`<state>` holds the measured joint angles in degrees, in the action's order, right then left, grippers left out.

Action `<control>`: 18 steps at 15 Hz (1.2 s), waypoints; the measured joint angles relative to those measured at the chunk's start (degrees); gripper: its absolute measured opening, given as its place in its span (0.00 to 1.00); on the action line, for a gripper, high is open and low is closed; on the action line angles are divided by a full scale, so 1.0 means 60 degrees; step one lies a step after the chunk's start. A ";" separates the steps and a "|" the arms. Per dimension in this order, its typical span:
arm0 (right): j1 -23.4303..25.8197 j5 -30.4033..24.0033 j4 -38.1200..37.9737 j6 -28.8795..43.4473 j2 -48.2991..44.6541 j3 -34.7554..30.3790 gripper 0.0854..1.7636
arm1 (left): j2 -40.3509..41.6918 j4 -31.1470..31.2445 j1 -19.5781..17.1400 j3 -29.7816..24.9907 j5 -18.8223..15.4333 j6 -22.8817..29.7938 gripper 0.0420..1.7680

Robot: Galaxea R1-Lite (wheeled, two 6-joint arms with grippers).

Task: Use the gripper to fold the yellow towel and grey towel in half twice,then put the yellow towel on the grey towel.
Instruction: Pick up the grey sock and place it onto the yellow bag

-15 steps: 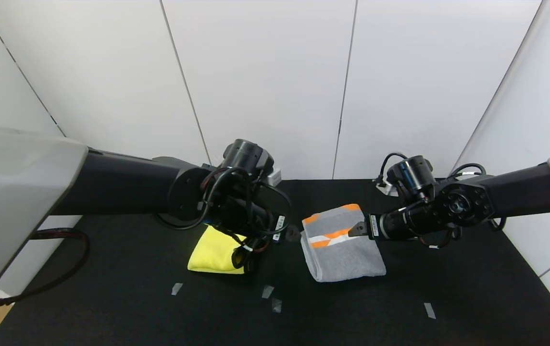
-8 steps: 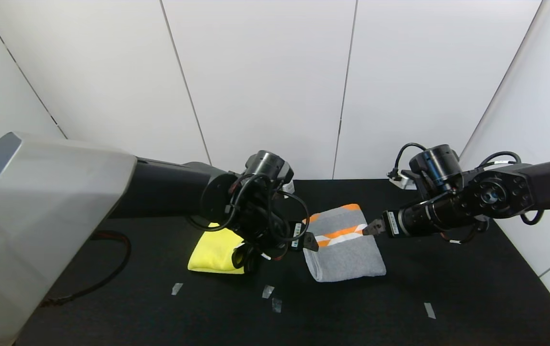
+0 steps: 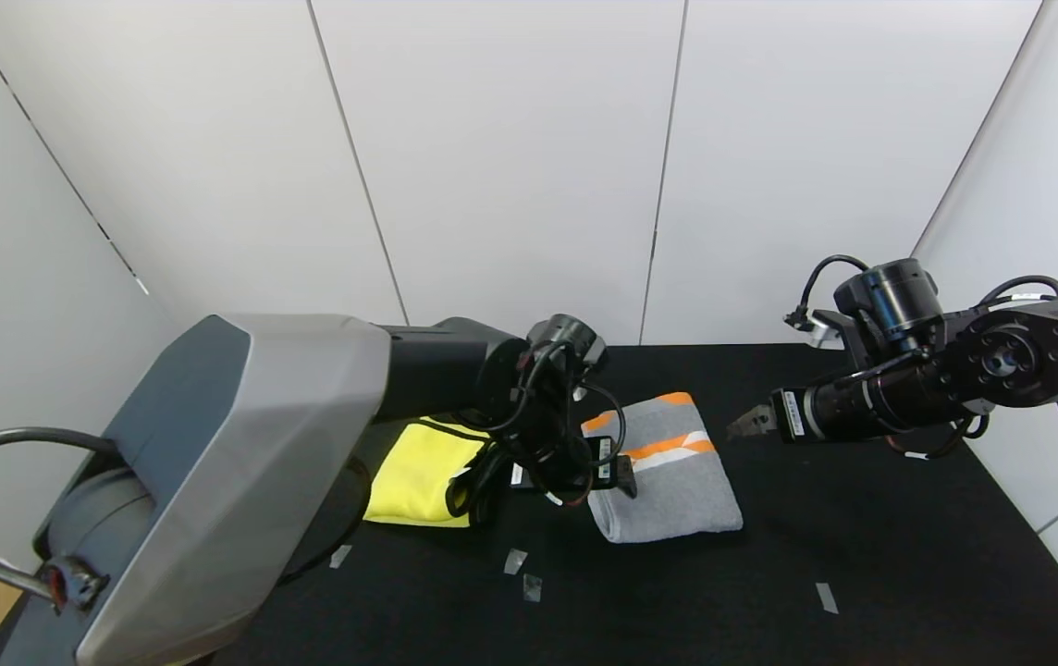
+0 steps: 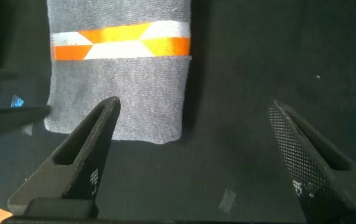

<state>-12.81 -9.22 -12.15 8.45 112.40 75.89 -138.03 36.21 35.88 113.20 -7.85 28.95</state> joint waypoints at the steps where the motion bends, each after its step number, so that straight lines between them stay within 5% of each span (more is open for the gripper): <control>1: 0.0008 0.0000 0.0006 -0.0004 -0.0045 -0.0039 0.96 | -0.0148 -0.0142 0.0028 0.0051 -0.0010 0.0095 0.97; 8: 0.0014 0.0022 0.0083 -0.0022 -0.0293 -0.0425 0.97 | -0.0622 -0.1227 -0.0069 0.0095 -0.1268 0.0675 0.97; 18: 0.0059 0.0045 0.0142 -0.0118 -0.0467 -0.0782 0.97 | -0.0947 -0.2601 -0.0063 0.0022 -0.1341 0.0754 0.97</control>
<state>-12.46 -8.95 -11.30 7.74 109.59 71.19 -143.71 20.60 35.50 113.34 -15.90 33.48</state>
